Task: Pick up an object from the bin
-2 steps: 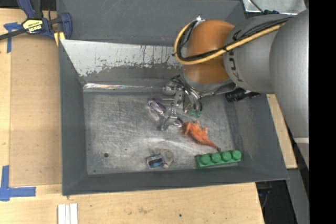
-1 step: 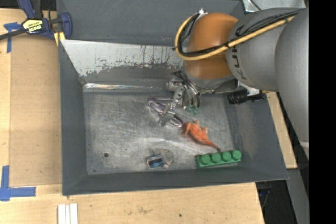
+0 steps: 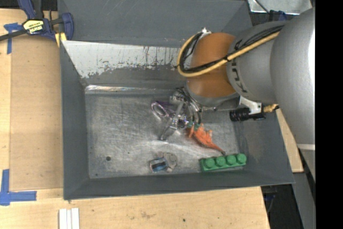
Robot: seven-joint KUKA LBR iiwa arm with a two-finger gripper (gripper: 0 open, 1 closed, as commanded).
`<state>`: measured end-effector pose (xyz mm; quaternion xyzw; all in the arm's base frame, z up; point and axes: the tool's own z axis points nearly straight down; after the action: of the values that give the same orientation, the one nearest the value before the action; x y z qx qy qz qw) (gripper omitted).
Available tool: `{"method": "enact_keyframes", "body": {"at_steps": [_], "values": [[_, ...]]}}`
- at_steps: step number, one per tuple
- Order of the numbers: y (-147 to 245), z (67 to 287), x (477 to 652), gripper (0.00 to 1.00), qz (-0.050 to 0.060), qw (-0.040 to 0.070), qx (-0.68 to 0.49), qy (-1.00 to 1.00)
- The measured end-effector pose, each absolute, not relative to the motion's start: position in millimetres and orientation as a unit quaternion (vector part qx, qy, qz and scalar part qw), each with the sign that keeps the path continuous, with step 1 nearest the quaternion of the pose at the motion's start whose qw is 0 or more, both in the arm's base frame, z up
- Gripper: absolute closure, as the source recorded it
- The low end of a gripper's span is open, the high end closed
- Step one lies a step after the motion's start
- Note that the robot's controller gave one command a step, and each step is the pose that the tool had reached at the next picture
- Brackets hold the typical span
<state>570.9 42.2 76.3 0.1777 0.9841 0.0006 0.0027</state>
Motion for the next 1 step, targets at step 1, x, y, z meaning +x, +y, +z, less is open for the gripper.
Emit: {"method": "enact_keyframes", "body": {"at_steps": [1], "values": [[41.8, 66.4, 582.9, 1.0, 0.006, 0.022, 0.19, 0.982]]}}
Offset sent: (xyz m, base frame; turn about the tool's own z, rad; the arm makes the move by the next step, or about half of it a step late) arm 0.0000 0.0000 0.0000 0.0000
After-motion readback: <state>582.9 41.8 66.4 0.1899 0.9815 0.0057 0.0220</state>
